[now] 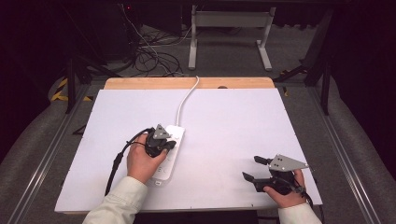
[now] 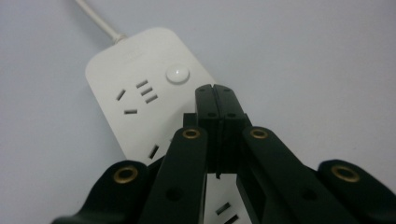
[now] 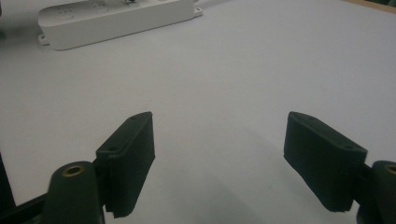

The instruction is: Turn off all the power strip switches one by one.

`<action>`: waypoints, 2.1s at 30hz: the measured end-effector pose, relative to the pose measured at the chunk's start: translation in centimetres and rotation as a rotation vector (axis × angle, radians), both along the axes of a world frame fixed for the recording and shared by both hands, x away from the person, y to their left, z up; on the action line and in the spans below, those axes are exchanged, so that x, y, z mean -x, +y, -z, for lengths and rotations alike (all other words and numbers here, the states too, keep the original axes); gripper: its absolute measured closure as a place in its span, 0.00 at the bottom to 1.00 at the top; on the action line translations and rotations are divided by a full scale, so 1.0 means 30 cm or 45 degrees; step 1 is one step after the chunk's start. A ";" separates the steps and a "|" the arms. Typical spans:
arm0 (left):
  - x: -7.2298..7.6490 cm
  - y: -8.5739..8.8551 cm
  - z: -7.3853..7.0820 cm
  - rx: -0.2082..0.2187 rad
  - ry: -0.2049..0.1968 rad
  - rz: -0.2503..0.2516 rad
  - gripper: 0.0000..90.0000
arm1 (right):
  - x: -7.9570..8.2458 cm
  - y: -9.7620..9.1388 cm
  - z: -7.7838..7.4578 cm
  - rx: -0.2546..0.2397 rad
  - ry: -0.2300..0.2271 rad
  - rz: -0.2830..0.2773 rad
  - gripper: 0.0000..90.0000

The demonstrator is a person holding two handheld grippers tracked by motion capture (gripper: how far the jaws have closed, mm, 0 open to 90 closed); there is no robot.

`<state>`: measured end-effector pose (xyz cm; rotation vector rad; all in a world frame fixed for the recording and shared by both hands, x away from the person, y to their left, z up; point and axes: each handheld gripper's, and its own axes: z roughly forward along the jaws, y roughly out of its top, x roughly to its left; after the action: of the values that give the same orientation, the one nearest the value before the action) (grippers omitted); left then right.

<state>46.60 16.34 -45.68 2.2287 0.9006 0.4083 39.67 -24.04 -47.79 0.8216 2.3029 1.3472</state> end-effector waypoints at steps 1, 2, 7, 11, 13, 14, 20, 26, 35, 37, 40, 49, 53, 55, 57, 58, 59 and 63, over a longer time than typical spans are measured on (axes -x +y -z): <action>0.003 0.004 -0.008 0.040 -0.015 0.008 1.00 | -0.001 -0.002 0.000 -0.001 -0.003 -0.001 0.28; 0.007 0.007 -0.023 0.084 -0.030 0.009 1.00 | -0.001 -0.003 0.000 -0.002 -0.002 -0.002 0.28; 0.016 0.013 -0.072 0.178 -0.046 0.021 1.00 | -0.005 -0.006 0.002 -0.002 0.000 -0.001 0.28; 0.018 0.014 -0.077 0.175 -0.047 0.030 1.00 | -0.001 -0.004 0.000 -0.003 -0.001 -0.003 0.28; 0.020 0.015 -0.080 0.172 -0.058 0.027 1.00 | 0.000 -0.005 -0.001 -0.004 -0.003 0.000 0.28; 0.020 0.016 -0.082 0.170 -0.061 0.025 1.00 | -0.001 -0.005 -0.001 -0.003 -0.002 -0.001 0.28; 0.013 0.023 -0.081 0.173 -0.058 0.017 1.00 | -0.003 -0.004 0.001 0.002 0.000 -0.002 0.28; -0.021 0.014 -0.094 0.181 -0.047 0.025 1.00 | -0.003 -0.003 0.002 0.004 -0.001 -0.005 0.28; -0.117 -0.001 -0.056 0.174 0.017 -0.017 1.00 | -0.004 -0.005 0.003 -0.002 0.002 -0.004 0.29; -0.129 -0.004 -0.041 0.165 0.032 -0.023 1.00 | -0.004 -0.006 0.003 -0.006 0.000 -0.005 0.28; -0.139 -0.008 -0.026 0.155 0.043 -0.035 1.00 | -0.004 -0.007 0.002 -0.008 0.001 -0.003 0.28; -0.158 -0.009 0.002 0.113 0.076 -0.036 1.00 | -0.004 -0.005 0.003 -0.008 0.003 -0.005 0.28; -0.155 -0.014 0.005 0.128 0.092 -0.033 1.00 | -0.004 -0.006 0.003 -0.005 0.003 -0.006 0.28; -0.155 -0.015 0.006 0.116 0.086 -0.033 1.00 | -0.004 -0.005 0.003 -0.008 0.002 -0.006 0.28; -0.153 -0.020 0.007 0.099 0.077 -0.031 1.00 | -0.004 -0.005 0.003 -0.008 0.003 -0.006 0.28; -0.153 -0.022 0.008 0.088 0.067 -0.030 1.00 | -0.004 -0.005 0.003 -0.008 0.003 -0.006 0.28; -0.151 -0.025 0.009 0.088 0.071 -0.029 1.00 | -0.003 -0.005 0.002 -0.005 0.004 -0.005 0.28; -0.151 -0.023 0.007 0.091 0.084 -0.054 1.00 | -0.002 -0.004 0.002 -0.003 0.002 -0.006 0.28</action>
<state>51.12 15.64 -45.88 2.1723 0.9834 0.3186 39.74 -24.16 -47.84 0.8187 2.3065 1.3516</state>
